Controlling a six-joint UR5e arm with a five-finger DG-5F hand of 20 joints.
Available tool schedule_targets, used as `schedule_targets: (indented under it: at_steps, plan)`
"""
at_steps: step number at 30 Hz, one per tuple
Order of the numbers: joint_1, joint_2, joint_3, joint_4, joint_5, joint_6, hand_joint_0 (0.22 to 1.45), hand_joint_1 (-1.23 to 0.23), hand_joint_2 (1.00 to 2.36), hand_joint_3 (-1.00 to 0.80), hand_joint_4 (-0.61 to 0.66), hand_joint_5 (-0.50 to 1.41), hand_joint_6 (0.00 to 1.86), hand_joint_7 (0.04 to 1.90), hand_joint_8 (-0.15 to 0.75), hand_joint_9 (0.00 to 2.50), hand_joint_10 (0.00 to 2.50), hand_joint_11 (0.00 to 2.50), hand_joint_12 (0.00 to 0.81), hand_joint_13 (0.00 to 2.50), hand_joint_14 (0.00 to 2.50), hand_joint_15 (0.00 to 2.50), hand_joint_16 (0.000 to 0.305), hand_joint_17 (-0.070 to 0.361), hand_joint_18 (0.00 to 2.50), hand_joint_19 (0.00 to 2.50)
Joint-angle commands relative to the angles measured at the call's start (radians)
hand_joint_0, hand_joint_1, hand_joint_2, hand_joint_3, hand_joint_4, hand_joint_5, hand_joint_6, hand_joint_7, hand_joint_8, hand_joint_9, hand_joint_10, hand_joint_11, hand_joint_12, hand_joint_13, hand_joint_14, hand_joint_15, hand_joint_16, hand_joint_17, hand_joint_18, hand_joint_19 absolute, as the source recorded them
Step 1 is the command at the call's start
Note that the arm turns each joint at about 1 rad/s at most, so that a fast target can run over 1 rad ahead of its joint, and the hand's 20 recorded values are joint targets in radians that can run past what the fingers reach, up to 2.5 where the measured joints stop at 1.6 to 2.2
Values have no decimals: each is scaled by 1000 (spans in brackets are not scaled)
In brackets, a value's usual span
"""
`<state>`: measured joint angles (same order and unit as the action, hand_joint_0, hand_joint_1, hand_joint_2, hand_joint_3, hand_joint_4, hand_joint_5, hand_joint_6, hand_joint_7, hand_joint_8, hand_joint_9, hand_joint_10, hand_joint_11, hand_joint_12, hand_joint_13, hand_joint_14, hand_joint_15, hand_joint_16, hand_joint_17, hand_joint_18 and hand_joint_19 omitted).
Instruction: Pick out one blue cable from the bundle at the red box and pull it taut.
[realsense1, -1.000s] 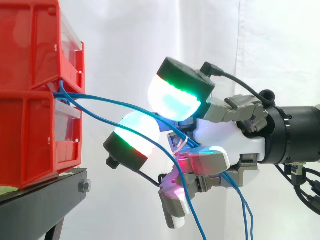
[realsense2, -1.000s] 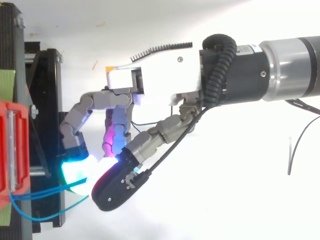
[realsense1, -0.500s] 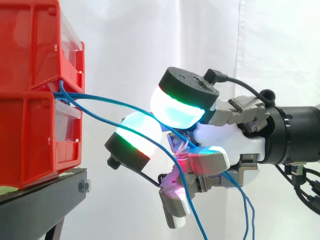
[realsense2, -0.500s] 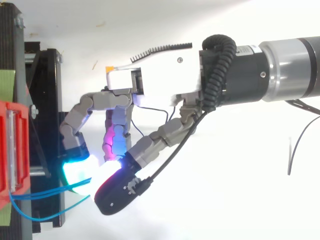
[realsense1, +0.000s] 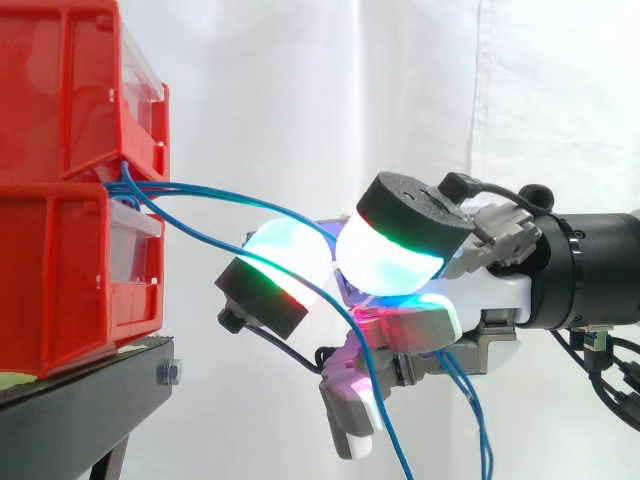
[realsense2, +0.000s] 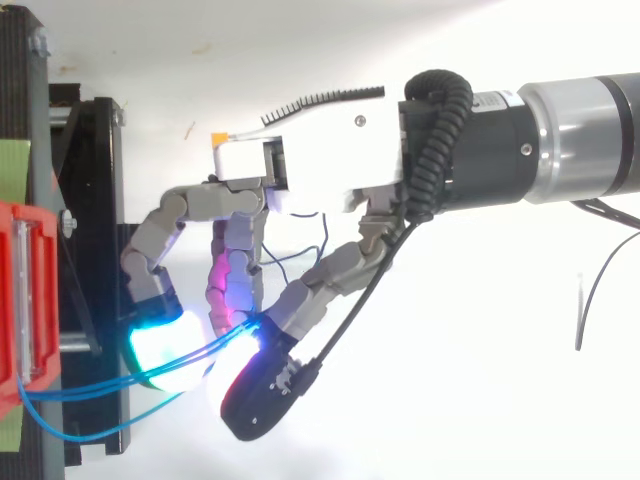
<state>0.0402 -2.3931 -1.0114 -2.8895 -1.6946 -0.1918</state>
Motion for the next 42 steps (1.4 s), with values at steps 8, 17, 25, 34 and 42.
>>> schedule_targets:
  at_steps: [8,17,25,34,42]
  plan:
    - [0,0,0,1,1,0,506,-631,1000,-500,36,-98,859,883,299,1489,26,863,417,1123,23,652,58,130,856,727]
    - [0,0,0,3,1,0,624,-585,1000,-500,-8,-101,858,926,291,1488,28,889,400,1113,26,667,53,119,824,762]
    - [0,0,0,-1,1,0,613,-742,1016,-213,-1,-99,872,1022,315,1471,25,888,426,1116,25,662,59,132,852,733]
    - [0,0,0,3,1,0,699,-891,1018,-214,-38,-124,917,980,293,1388,28,905,407,1065,27,668,55,124,794,727]
    - [1,0,0,3,1,0,772,-893,1000,-500,-105,-124,918,1035,283,1386,28,884,392,1055,25,659,53,120,796,690]
